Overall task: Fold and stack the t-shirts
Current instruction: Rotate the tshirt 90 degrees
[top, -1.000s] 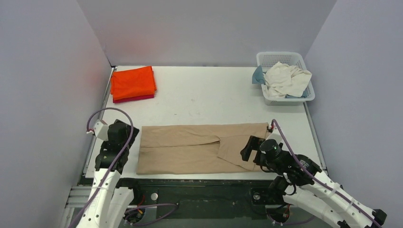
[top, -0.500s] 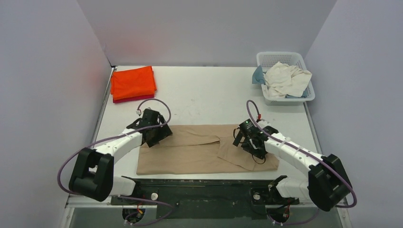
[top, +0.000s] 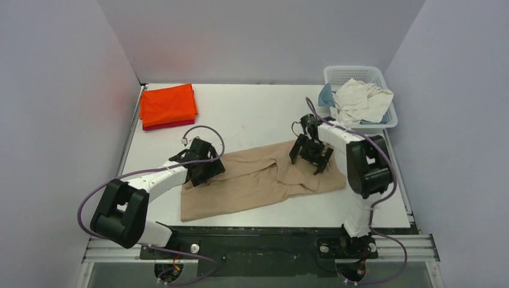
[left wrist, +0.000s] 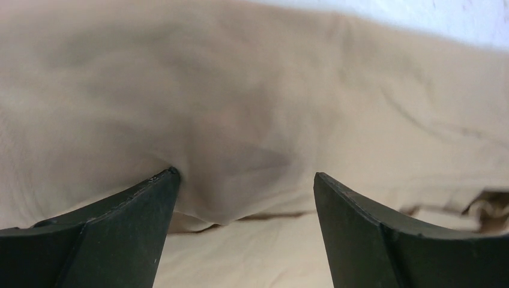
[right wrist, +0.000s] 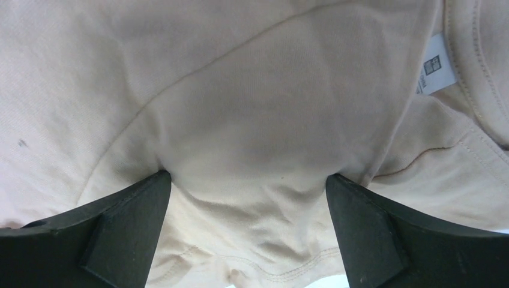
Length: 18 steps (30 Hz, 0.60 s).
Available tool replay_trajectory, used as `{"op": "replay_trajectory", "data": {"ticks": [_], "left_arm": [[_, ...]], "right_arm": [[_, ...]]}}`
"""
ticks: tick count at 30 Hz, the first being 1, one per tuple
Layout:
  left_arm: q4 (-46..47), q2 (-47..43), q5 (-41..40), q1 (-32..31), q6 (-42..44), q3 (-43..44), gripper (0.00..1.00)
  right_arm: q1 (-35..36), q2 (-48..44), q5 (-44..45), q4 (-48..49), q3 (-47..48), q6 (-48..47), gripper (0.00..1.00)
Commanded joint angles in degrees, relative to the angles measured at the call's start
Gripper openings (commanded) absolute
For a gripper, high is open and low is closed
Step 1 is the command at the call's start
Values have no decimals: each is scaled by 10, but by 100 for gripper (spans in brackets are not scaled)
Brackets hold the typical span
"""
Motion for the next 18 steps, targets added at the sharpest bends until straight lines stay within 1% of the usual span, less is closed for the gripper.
{"op": "replay_trajectory", "data": {"ticks": [1, 2, 3, 4, 5, 6, 7, 8, 9, 10, 11, 12, 13, 14, 15, 16, 17, 18], "left_arm": [[-36, 22, 57, -71, -75, 2, 94], [-41, 18, 54, -82, -85, 5, 94], [-42, 16, 54, -100, -107, 10, 94], [-39, 10, 52, -109, -118, 11, 94], [-37, 7, 51, -124, -138, 12, 94], [-31, 1, 47, -130, -145, 13, 94], [-33, -2, 44, -143, -157, 18, 94], [-43, -3, 29, -150, -165, 22, 94], [-44, -1, 23, -168, -175, 29, 94], [-47, 1, 12, -177, -179, 34, 94], [-48, 8, 8, -194, -188, 43, 95], [-48, 12, 2, -202, -190, 47, 95], [-48, 24, 2, -216, -197, 56, 95], [-45, 31, 3, -223, -199, 60, 95], [-42, 44, 5, -238, -203, 67, 95], [-35, 51, 8, -245, -204, 72, 95], [-30, 65, 14, -258, -203, 82, 95], [-27, 72, 15, -272, -203, 94, 95]], "right_arm": [[-21, 151, -28, -10, 217, -132, 96], [-20, 190, -40, -26, 248, -151, 96], [-21, 208, -46, -31, 308, -158, 96], [-22, 243, -53, -34, 335, -171, 96], [-23, 261, -56, -40, 398, -180, 96], [-26, 299, -61, -50, 467, -191, 96], [-28, 339, -80, -53, 500, -194, 96], [-30, 359, -97, -48, 572, -205, 96], [-30, 407, -132, -45, 613, -205, 96], [-30, 430, -148, -31, 691, -195, 96], [-29, 479, -182, -13, 726, -185, 96], [-30, 500, -200, 40, 770, -149, 96], [-30, 528, -232, 80, 778, -124, 96], [-30, 538, -246, 170, 771, -66, 96], [-29, 549, -260, 219, 762, -34, 95], [-28, 553, -261, 302, 748, 23, 95], [-22, 565, -255, 330, 748, 41, 95], [-18, 571, -249, 350, 769, 55, 95]]}}
